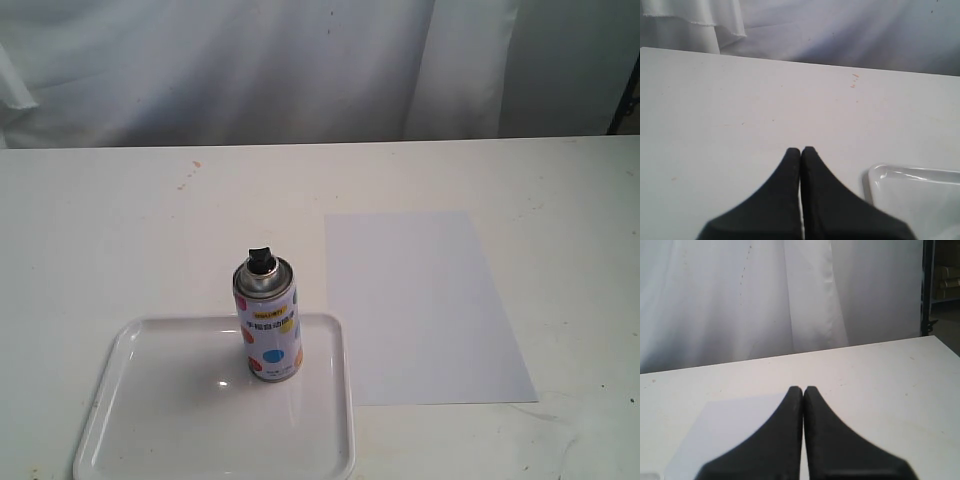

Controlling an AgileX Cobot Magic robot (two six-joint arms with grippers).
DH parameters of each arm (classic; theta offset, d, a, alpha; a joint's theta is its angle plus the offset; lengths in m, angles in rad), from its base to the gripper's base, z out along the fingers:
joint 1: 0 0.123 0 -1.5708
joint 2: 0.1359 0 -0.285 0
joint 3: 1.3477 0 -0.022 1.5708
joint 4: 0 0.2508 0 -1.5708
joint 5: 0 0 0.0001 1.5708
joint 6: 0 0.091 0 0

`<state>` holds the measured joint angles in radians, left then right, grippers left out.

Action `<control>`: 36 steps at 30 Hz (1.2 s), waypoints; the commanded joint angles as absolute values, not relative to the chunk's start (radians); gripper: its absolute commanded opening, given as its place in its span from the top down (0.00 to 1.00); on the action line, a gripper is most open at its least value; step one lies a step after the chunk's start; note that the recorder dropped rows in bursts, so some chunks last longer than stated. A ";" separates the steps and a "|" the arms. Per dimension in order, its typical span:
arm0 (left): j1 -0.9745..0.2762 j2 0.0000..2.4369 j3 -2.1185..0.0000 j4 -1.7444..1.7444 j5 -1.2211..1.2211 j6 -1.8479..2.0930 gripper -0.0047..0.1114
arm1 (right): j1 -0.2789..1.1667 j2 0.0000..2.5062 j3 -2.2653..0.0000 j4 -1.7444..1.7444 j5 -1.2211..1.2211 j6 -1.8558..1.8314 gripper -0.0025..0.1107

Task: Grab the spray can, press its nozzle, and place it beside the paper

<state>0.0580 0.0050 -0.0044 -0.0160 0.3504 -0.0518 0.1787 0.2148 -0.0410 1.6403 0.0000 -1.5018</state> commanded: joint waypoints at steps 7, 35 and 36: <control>0.059 0.000 0.000 -0.020 0.347 -0.049 0.96 | 0.180 0.208 -0.084 1.002 -0.012 -0.909 0.98; 0.059 0.000 0.000 -0.020 0.347 -0.049 0.96 | 0.135 0.116 0.000 0.051 0.137 0.013 0.98; 0.059 0.000 0.000 -0.020 0.347 -0.049 0.96 | 0.115 0.112 0.000 0.051 0.137 0.011 0.98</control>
<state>0.0580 0.0050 -0.0044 -0.0160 0.3504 -0.0494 0.1494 0.1261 -0.0035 0.0483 0.1360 0.0139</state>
